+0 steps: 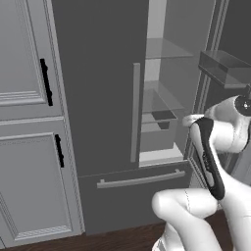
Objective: Take the strawberry from the fridge and place it on top of the pancake, located on the dining counter.
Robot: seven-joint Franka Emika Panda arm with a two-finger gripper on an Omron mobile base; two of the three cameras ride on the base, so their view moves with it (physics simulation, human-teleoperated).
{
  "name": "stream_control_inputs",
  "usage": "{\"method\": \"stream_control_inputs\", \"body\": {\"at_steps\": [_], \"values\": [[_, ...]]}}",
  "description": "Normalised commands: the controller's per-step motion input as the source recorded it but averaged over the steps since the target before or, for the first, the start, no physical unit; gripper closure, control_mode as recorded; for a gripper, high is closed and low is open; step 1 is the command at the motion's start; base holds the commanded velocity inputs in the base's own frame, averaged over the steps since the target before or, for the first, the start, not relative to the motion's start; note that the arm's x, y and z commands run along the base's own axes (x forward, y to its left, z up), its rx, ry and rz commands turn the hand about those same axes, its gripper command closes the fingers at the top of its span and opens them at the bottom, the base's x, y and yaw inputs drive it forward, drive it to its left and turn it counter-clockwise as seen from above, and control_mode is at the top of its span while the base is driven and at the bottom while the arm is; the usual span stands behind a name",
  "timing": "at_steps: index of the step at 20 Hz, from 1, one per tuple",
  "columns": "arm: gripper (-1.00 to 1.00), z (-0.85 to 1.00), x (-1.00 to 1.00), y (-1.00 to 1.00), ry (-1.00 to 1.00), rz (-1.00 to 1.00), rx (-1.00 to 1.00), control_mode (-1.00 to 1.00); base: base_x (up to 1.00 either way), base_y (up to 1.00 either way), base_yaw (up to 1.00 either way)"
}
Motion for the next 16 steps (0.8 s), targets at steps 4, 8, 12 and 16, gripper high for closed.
{"method": "stream_control_inputs", "body": {"at_steps": [4, 8, 12, 16], "values": [[-1.0, 0.51, 0.49, 1.0, -0.07, -0.03, -0.17, -1.0, 0.0, 0.0, 0.0], [-1.0, 0.45, 0.63, 1.0, -0.05, -0.01, -0.29, -1.0, 0.0, 0.0, 0.0], [-1.0, 0.19, 0.69, 0.61, 0.04, 0.0, -0.06, -1.0, 0.0, 0.0, 0.0], [-1.0, 0.16, 0.61, 0.34, 0.01, 0.07, 0.21, -1.0, 0.0, 0.0, 0.0]]}}
